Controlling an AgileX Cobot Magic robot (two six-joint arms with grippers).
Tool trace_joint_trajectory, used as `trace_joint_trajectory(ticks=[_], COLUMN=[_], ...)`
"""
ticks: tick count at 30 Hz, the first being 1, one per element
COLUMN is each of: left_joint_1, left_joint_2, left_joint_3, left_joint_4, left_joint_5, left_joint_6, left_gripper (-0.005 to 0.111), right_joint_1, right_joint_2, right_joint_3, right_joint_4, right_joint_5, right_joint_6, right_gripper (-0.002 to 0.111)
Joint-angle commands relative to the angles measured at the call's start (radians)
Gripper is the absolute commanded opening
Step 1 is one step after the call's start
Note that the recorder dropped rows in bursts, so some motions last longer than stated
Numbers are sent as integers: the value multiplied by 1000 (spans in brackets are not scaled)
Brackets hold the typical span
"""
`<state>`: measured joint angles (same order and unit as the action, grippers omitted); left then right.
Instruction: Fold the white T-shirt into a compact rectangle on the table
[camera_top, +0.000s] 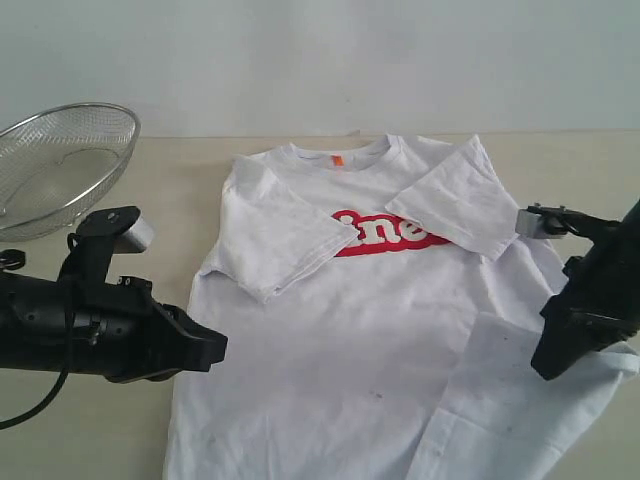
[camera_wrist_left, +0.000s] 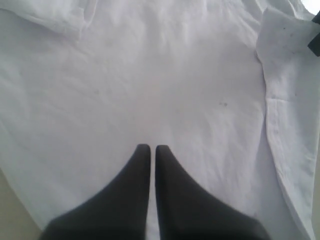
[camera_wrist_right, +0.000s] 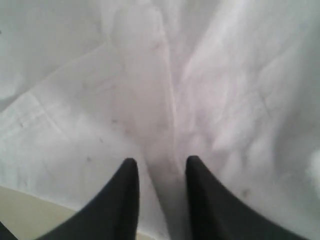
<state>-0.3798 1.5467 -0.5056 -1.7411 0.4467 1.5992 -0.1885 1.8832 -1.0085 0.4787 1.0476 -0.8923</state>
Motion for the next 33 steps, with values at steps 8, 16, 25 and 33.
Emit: trace_joint_trajectory(ticks=[8, 16, 25, 33], left_joint_1=[-2, -2, -2, -2], left_joint_2=[1, 1, 1, 1], left_joint_3=[-4, -4, -4, -4], left_joint_4=[-3, -3, -3, -3], left_joint_5=[-2, -2, -10, -11], left_joint_6=[-4, -4, -13, -16], left_gripper=[4, 4, 4, 4], right_joint_1=[3, 3, 3, 3], right_joint_2=[-48, -56, -56, -21], right_joint_3=[-30, -42, -180, -361], right_joint_4=[313, 323, 514, 607], right_joint_5=[4, -126, -118, -482], right_joint_6=[-264, -245, -333, -312], right_gripper=[0, 0, 0, 0])
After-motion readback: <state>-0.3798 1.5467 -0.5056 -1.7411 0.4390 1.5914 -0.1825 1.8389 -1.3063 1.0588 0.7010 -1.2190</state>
